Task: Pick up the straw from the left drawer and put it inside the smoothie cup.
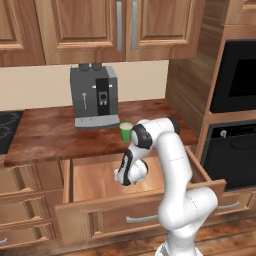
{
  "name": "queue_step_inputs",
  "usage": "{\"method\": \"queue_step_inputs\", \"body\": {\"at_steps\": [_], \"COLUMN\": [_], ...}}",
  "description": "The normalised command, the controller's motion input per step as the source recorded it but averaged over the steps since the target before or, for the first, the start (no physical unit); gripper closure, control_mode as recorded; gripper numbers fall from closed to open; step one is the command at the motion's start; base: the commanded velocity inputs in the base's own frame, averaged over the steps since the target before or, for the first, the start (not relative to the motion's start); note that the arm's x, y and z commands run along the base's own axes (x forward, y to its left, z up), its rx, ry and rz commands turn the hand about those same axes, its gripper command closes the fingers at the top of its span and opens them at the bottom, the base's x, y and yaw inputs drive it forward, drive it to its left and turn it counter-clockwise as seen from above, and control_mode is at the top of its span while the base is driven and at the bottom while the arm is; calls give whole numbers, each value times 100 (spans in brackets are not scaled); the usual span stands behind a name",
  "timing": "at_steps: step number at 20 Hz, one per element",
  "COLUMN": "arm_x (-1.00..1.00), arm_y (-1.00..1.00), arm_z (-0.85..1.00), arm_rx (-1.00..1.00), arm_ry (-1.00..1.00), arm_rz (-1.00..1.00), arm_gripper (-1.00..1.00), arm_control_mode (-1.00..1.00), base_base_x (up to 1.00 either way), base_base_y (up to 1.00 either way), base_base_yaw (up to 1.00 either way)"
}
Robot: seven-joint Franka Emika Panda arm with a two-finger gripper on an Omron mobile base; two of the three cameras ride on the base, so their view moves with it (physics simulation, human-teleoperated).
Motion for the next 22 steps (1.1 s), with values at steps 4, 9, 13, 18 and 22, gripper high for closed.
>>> {"method": "queue_step_inputs", "body": {"at_steps": [4,9,13,18,22], "arm_x": [-100,-64,-2,0,-2], "arm_y": [-26,-14,-1,0,0], "arm_z": [-59,-19,31,76,99], "arm_rx": [0,0,0,0,0], "arm_ry": [0,0,0,0,0], "arm_rz": [-3,-5,-5,-6,-7], "arm_gripper": [100,100,100,100,100], "arm_control_mode": [-100,-100,-100,-100,-100], "base_base_x": [0,0,0,0,0], "base_base_y": [0,0,0,0,0], "base_base_yaw": [0,0,0,0,0]}}
